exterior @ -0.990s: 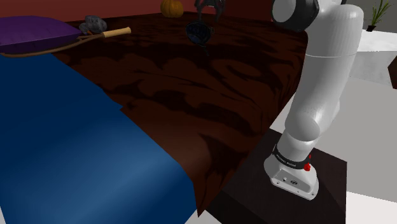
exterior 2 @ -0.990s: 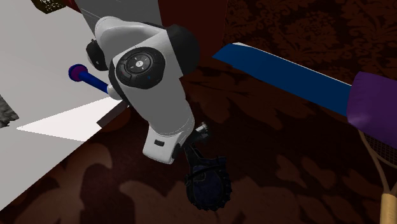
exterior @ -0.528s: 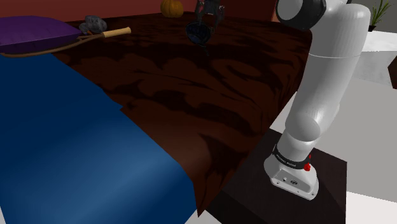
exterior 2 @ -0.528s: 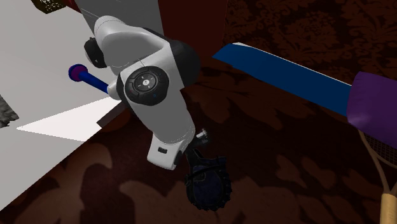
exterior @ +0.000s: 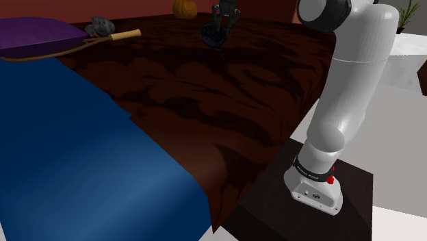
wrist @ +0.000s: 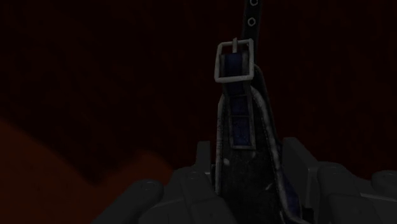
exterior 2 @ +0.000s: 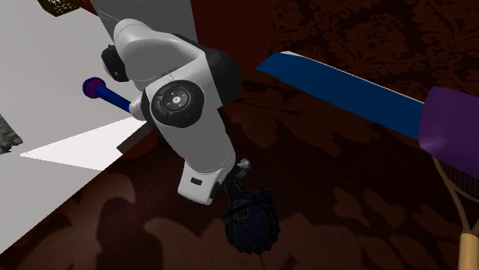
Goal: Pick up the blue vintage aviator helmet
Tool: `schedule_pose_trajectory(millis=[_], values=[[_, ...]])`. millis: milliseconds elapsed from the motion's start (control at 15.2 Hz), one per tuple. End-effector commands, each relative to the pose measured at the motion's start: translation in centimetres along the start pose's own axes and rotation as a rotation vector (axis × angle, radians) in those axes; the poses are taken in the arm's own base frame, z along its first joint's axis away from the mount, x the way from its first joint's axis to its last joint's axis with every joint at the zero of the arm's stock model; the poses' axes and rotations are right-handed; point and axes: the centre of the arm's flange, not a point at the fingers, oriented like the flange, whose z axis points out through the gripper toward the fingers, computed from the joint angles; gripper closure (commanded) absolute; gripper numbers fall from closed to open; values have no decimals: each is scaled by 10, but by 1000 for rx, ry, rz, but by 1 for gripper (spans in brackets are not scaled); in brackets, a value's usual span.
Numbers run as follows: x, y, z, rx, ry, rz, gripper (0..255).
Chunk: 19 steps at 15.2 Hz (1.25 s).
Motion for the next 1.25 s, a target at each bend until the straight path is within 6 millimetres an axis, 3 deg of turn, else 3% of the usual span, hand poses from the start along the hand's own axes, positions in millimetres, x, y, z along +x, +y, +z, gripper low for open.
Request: schedule_pose_trajectory(millis=[0, 1056, 1188], values=[[0, 0, 1, 0, -1, 0, 255], [3, -12, -78, 0, -1, 0, 255], [3, -12, -78, 0, -1, 0, 255]])
